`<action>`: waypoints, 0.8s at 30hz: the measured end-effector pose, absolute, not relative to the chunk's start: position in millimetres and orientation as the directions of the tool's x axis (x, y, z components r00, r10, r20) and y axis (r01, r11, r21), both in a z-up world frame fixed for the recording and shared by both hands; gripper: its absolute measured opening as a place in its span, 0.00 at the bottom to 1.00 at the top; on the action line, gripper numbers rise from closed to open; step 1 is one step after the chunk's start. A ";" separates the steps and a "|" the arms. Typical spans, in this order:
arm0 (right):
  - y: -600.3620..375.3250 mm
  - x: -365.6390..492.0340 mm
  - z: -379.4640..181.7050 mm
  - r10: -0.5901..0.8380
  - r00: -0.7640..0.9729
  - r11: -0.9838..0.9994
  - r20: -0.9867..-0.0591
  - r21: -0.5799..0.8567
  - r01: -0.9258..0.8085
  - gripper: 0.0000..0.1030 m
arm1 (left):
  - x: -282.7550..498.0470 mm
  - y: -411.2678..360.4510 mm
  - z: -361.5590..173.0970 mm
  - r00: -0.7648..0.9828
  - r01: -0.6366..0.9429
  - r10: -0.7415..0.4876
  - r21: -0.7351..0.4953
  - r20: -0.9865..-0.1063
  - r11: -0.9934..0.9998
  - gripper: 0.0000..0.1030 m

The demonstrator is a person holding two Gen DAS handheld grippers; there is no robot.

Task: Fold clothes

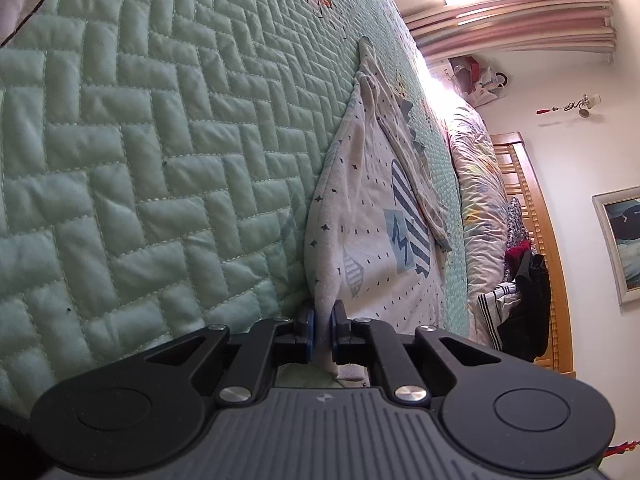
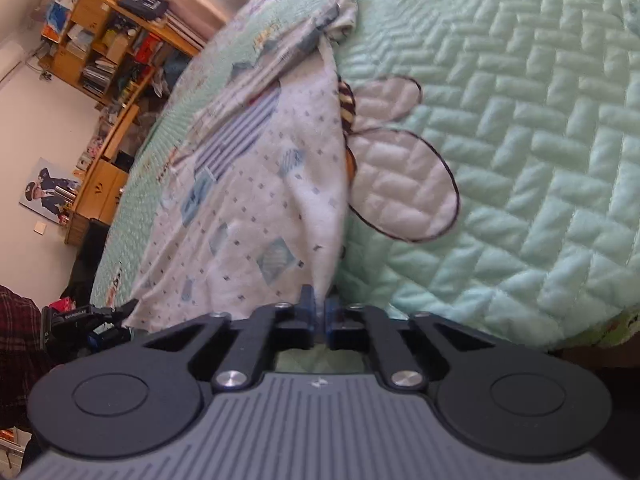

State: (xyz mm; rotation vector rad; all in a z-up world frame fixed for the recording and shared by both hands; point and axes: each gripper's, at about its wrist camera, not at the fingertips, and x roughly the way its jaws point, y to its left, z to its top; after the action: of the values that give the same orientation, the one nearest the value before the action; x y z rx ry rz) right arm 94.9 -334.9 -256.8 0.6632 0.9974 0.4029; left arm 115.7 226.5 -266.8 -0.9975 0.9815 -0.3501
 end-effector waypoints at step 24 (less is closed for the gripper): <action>-341.0 94.4 -263.2 0.613 0.501 0.705 -0.611 0.709 0.003 0.05 | 111.2 228.1 -267.4 0.545 -0.174 -0.642 -0.822 -0.539 0.543 0.07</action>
State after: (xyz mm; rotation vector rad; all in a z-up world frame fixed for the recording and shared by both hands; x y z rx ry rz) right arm 94.4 -341.0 -263.2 0.7157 0.9910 0.4089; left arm 111.2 228.1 -267.4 -0.9873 0.9841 -0.3385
